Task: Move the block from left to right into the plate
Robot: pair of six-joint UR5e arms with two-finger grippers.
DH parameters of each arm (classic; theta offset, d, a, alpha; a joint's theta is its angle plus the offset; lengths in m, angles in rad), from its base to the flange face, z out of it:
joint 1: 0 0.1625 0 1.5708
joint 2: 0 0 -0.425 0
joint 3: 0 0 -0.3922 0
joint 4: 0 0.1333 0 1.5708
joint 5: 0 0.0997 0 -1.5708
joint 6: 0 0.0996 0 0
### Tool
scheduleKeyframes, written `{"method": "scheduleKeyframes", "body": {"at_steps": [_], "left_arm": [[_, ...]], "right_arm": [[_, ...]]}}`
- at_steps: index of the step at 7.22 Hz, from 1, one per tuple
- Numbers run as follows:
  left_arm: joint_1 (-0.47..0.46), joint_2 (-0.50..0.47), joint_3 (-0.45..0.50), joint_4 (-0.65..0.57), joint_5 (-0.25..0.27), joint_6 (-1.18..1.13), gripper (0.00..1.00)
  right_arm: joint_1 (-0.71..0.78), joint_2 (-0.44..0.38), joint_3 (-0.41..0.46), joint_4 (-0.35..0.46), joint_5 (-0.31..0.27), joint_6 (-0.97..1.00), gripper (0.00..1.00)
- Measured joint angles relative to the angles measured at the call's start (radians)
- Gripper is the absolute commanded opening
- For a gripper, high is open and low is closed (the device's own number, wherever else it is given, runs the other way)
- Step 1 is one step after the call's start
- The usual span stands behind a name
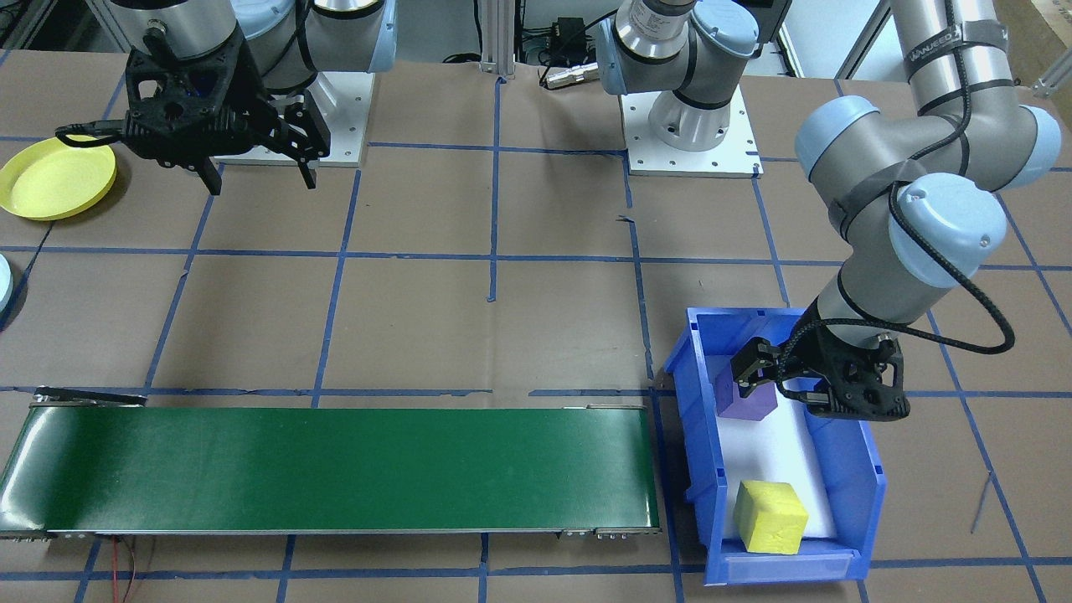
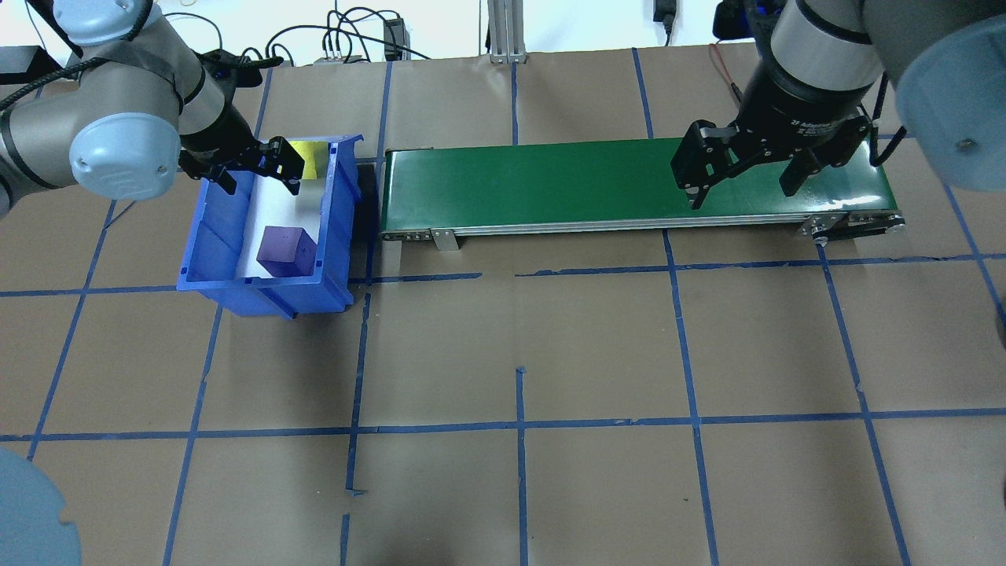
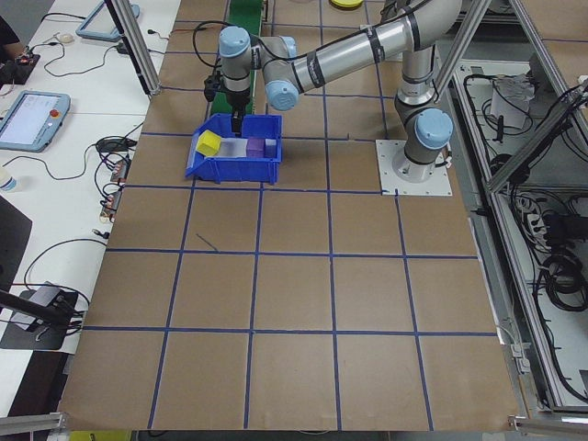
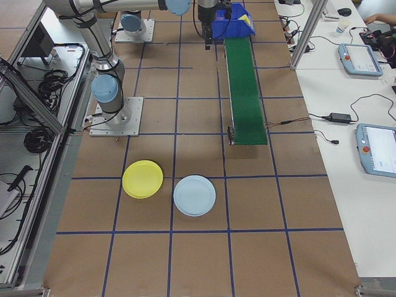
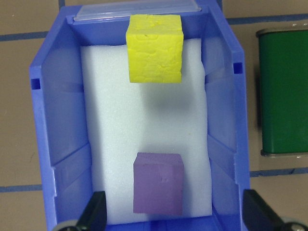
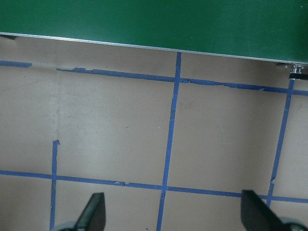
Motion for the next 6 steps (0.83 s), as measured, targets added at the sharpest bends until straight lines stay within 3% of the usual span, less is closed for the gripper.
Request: {"method": "scheduleKeyframes", "body": {"at_steps": [6], "left_arm": [[0.002, -0.024, -0.149, 0.089, 0.003, 0.102, 0.97]], "right_arm": [[0.003, 0.001, 0.0, -0.004, 0.001, 0.002, 1.0]]}}
